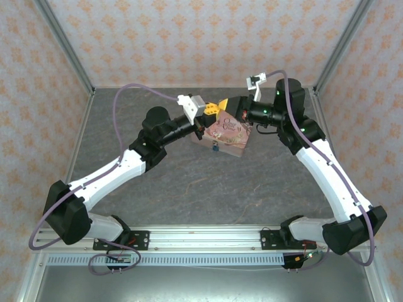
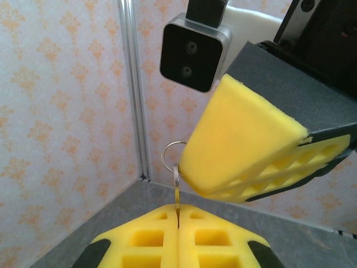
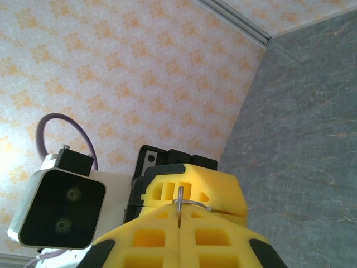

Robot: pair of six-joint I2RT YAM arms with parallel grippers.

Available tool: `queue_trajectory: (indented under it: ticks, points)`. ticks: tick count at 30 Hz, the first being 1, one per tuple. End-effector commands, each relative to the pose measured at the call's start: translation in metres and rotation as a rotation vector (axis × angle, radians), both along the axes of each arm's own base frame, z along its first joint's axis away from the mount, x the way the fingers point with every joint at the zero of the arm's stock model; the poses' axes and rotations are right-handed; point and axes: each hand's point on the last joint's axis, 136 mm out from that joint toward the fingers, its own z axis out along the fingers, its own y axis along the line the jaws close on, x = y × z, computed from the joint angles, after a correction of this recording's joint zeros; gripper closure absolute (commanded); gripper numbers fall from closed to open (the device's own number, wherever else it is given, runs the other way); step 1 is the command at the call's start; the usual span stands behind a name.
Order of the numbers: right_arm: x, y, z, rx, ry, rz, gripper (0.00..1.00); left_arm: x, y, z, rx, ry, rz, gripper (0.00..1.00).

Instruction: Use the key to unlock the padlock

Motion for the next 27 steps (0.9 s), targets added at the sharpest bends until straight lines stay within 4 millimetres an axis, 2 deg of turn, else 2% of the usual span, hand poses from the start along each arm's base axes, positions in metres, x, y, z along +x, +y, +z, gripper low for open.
queue_trajectory:
  ticks: [1, 7, 11, 13, 16, 21, 27]
  points:
    - [-0.012, -0.008, 0.010, -0.047, -0.106, 0.002, 0.92, -0.008, 0.005, 0.005, 0.073, -0.021, 0.012, 1.00]
    - [-0.019, -0.038, -0.025, -0.359, -0.335, -0.047, 0.64, -0.024, 0.020, -0.030, 0.342, 0.052, 0.014, 1.00]
    - [-0.026, -0.048, -0.044, -0.487, -0.533, -0.017, 0.52, -0.035, 0.035, -0.060, 0.543, 0.136, 0.013, 1.00]
    - [-0.039, -0.041, -0.057, -0.510, -0.688, 0.092, 0.53, -0.040, 0.041, -0.074, 0.644, 0.179, 0.018, 1.00]
    - [-0.049, -0.036, -0.079, -0.539, -0.833, 0.185, 0.50, -0.047, 0.046, -0.090, 0.763, 0.228, 0.018, 1.00]
    - [-0.058, -0.028, -0.106, -0.546, -0.928, 0.318, 0.50, -0.056, 0.050, -0.109, 0.919, 0.254, 0.014, 1.00]
    - [-0.063, -0.009, -0.115, -0.411, -0.935, 0.422, 0.49, -0.063, 0.053, -0.121, 1.082, 0.283, 0.009, 1.00]
